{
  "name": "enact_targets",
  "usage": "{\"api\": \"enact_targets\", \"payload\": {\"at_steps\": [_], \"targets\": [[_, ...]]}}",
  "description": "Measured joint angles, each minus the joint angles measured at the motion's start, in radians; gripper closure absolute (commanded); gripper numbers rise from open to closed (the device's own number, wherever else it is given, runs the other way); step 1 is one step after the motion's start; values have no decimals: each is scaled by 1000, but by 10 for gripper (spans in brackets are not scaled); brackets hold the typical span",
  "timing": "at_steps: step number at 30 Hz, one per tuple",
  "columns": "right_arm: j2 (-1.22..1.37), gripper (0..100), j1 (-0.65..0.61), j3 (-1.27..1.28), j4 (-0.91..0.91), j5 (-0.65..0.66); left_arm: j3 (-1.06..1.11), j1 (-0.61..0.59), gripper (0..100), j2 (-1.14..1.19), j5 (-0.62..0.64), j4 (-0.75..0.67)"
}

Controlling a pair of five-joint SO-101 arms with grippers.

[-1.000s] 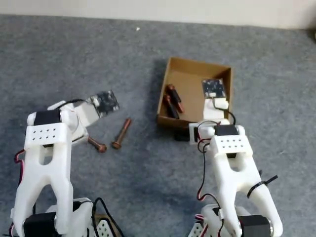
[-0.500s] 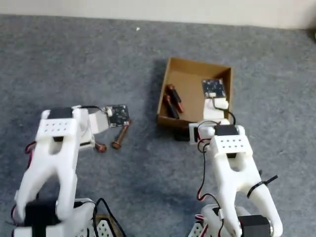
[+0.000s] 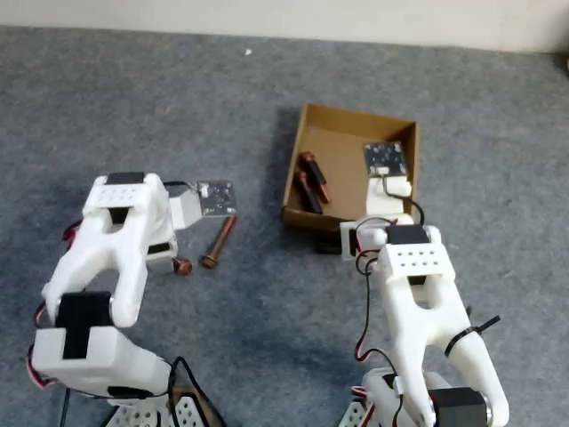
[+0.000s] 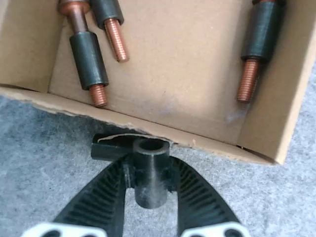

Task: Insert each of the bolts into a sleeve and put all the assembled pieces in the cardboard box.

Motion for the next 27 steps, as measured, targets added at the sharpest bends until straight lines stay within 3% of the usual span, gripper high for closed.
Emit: {"api": "enact_targets", "payload": {"at_steps": [12, 19, 27], "targets": [[0, 991, 0, 0, 0, 0, -2, 64, 995, 29, 0, 52], [0, 992, 0, 0, 0, 0, -8, 94, 995, 8, 0, 172], [-49, 992, 12, 5, 0, 0, -6, 104, 995, -267, 46, 258]]}}
